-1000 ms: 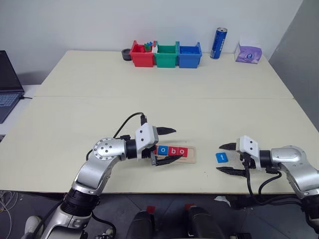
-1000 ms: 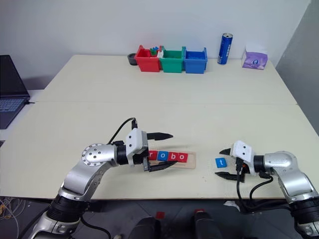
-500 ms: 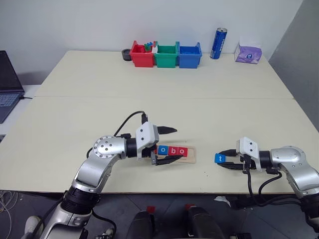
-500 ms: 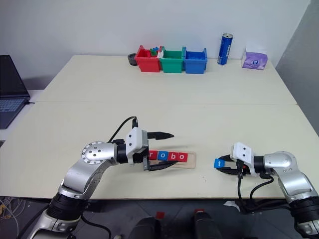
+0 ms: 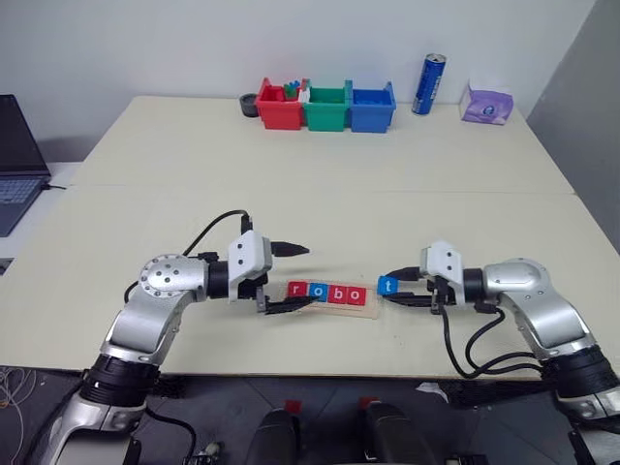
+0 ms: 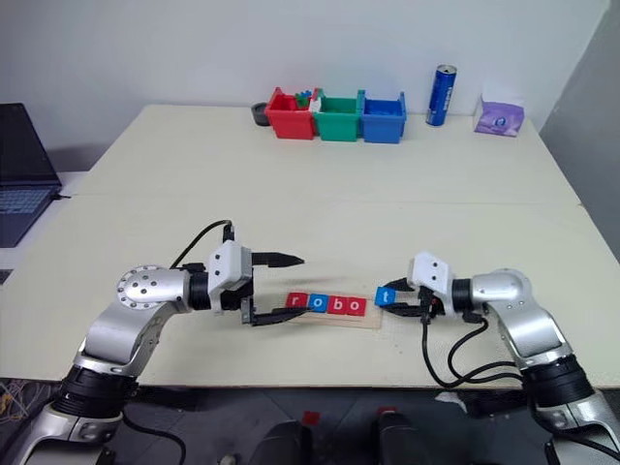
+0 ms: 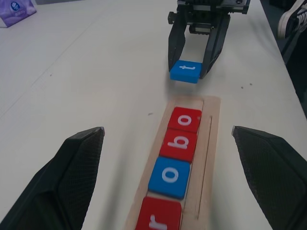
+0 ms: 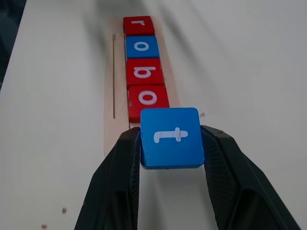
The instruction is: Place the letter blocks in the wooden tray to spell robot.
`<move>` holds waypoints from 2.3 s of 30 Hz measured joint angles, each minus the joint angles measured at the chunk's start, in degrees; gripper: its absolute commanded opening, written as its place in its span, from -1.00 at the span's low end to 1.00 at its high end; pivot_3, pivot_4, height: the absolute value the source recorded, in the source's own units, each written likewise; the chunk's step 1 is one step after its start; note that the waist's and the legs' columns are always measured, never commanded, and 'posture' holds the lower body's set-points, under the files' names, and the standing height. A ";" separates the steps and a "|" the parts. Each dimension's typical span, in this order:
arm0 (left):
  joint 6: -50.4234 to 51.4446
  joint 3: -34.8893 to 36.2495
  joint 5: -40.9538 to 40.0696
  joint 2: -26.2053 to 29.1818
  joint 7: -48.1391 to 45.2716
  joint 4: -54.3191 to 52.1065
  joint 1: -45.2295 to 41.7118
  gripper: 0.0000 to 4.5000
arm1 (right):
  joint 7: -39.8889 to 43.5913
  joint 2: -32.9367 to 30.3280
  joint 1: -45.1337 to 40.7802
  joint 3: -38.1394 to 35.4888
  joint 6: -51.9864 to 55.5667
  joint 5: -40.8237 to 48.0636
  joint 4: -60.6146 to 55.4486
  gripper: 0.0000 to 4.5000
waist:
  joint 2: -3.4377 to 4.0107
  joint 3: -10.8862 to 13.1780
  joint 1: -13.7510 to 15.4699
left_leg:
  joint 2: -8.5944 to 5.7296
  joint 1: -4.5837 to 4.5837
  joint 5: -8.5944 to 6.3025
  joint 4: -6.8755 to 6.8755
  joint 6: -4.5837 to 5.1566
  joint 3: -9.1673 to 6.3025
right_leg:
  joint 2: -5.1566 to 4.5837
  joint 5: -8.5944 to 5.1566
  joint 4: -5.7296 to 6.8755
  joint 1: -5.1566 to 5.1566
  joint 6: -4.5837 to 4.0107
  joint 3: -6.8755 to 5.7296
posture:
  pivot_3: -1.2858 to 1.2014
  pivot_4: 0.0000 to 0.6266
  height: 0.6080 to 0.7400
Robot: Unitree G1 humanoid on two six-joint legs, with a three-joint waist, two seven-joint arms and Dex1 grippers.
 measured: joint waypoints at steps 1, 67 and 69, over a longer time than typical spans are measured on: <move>-0.20 0.21 -0.03 0.24 -0.17 0.00 0.00 1.00 | 0.15 -0.01 -0.39 0.46 -0.20 -0.38 0.51 -0.35 | 0.00 0.00 0.06 | 0.00 0.00 0.00 0.00 0.00 0.01 | -0.11 0.02 0.00 0.00 -0.02 -0.02 | 0.03 -0.52 1.00; 0.43 -0.35 -0.02 -1.58 1.36 -3.23 1.33 1.00 | 1.42 -1.13 -0.19 -1.33 0.00 -0.39 7.58 -0.87 | 0.00 0.00 -0.43 | -0.02 0.05 0.00 -0.01 0.00 0.05 | -0.01 0.03 0.06 0.00 0.00 0.02 | 0.03 -0.52 1.00; 0.33 -0.35 -0.01 -1.57 1.30 -3.11 1.34 1.00 | 1.18 -0.67 -0.19 -1.20 -0.10 -0.44 7.58 -0.96 | 0.00 0.00 -0.40 | -0.03 0.05 0.00 0.00 0.00 0.06 | -0.02 0.04 0.06 0.00 -0.01 0.02 | 0.03 -0.52 1.00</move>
